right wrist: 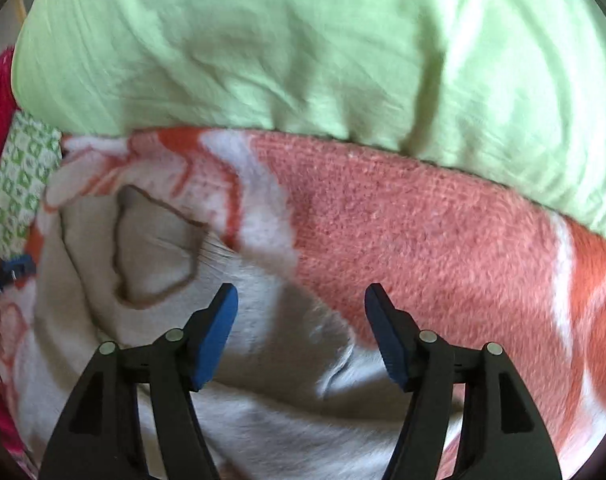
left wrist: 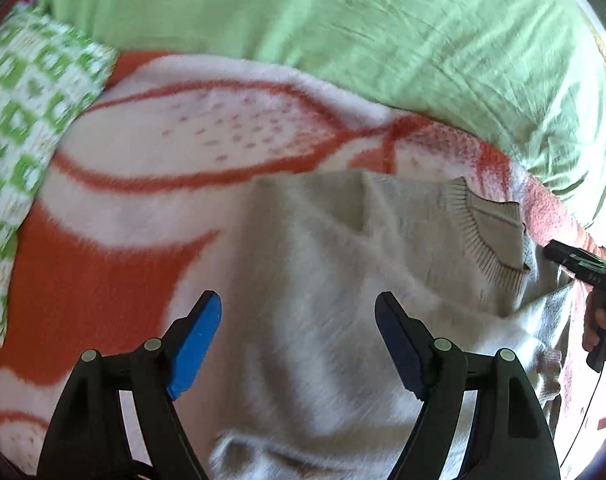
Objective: Fold small clothes
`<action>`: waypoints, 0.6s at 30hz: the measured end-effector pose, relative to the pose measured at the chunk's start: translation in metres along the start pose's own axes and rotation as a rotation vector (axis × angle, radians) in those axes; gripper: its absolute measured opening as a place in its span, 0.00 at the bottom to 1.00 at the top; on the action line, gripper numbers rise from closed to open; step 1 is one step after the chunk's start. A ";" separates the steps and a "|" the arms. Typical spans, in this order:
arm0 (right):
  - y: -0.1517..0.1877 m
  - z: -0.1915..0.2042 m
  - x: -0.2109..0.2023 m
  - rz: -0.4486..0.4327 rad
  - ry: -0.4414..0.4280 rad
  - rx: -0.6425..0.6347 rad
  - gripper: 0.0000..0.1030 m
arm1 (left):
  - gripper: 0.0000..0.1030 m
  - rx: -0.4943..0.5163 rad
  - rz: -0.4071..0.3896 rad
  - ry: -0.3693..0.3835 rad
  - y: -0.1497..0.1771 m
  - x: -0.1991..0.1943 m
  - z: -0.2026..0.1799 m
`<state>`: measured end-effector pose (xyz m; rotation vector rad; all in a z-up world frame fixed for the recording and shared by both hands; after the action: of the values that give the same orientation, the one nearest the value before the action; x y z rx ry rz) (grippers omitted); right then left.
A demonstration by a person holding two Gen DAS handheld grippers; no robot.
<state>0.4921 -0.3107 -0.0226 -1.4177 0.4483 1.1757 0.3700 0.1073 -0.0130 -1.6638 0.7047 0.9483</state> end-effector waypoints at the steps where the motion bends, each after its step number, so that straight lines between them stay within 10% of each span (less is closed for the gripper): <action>1: -0.001 0.004 0.008 0.025 -0.021 -0.030 0.65 | 0.77 0.023 0.002 0.003 -0.004 0.006 -0.010; 4: 0.003 0.023 0.034 0.083 0.039 -0.142 0.61 | 0.79 0.096 0.040 -0.022 -0.004 0.030 -0.030; 6: 0.001 0.024 0.034 0.075 0.043 -0.128 0.06 | 0.80 0.140 0.067 -0.115 -0.001 0.045 -0.039; 10: -0.007 0.000 -0.008 -0.062 0.073 0.007 0.05 | 0.81 0.137 0.051 -0.127 -0.002 0.043 -0.044; 14: 0.004 -0.011 0.024 0.060 0.078 0.076 0.06 | 0.82 0.119 0.057 -0.149 -0.002 0.047 -0.046; 18: -0.001 0.006 -0.002 -0.026 0.109 0.139 0.37 | 0.82 0.091 0.056 -0.109 0.004 0.027 -0.040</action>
<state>0.4898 -0.3060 -0.0197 -1.3669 0.5757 1.0294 0.3904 0.0684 -0.0324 -1.5084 0.7133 1.0233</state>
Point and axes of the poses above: each gripper's, at about its wrist camera, not at the fingertips, and x roughly the way its jaws point, z to its left, y to its underside, the point moved 1 cm from there along x, roughly the way its jaws point, and after that the axes turned 2 degrees about -y, right-handed, at the moved point
